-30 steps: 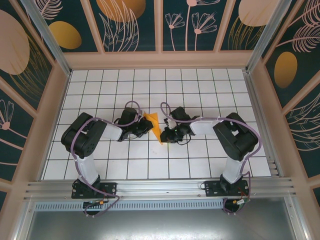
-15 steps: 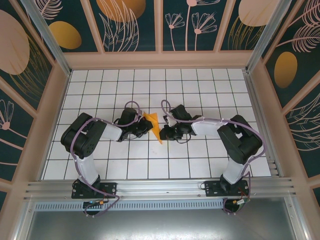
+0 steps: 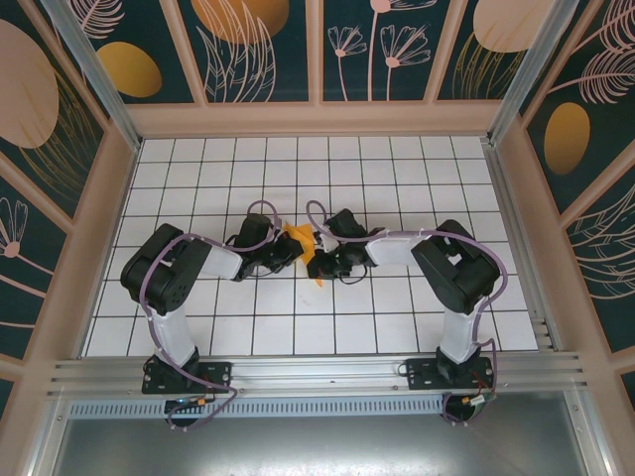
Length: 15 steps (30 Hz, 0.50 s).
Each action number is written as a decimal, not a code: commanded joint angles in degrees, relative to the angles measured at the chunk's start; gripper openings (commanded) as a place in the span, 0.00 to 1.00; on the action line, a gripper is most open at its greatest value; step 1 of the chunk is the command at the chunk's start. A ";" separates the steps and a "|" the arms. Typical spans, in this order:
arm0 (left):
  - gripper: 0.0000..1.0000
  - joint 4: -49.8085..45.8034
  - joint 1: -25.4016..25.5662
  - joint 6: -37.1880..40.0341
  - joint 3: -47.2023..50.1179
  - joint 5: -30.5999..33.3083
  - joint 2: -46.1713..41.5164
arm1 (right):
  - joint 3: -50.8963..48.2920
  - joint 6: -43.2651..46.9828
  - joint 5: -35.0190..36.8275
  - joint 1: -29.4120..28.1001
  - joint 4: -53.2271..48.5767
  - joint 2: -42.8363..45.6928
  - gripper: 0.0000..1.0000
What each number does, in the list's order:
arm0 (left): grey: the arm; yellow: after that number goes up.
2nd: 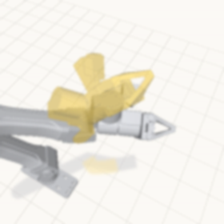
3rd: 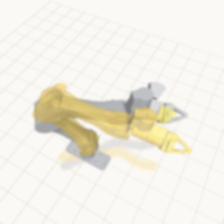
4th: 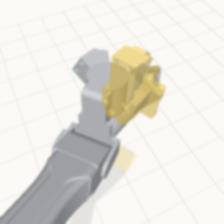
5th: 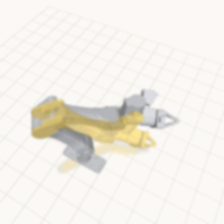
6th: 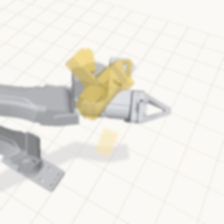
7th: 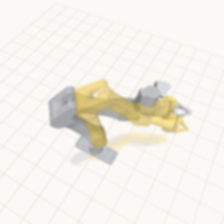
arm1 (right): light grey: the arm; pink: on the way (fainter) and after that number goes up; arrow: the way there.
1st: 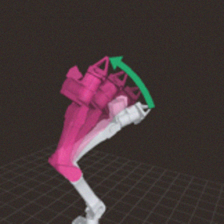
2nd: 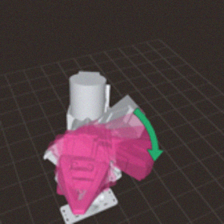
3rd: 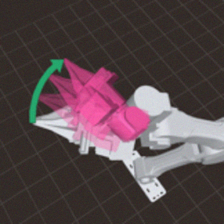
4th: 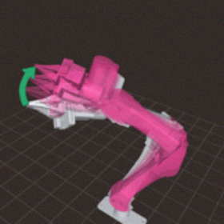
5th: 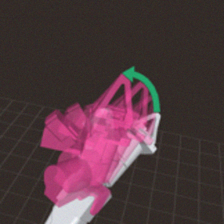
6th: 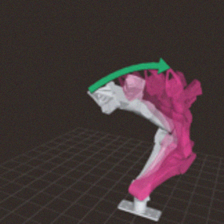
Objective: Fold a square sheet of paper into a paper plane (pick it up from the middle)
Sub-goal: Fold the wing for the fifth time at the center of the table.
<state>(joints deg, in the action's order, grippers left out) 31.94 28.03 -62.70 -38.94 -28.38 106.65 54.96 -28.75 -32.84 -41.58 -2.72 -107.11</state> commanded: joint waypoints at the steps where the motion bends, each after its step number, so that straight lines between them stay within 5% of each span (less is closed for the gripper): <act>1: 0.00 -7.22 -0.52 0.38 1.78 2.89 1.24 | -2.76 2.09 -0.47 -0.36 -0.42 -0.64 0.06; 15: 0.00 -13.38 -1.04 2.88 0.66 7.18 2.02 | -12.33 8.13 -4.36 0.18 2.87 4.05 0.06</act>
<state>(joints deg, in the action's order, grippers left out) 29.52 28.05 -62.24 -39.92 -27.99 106.65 46.98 -23.03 -34.96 -41.17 7.38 -104.57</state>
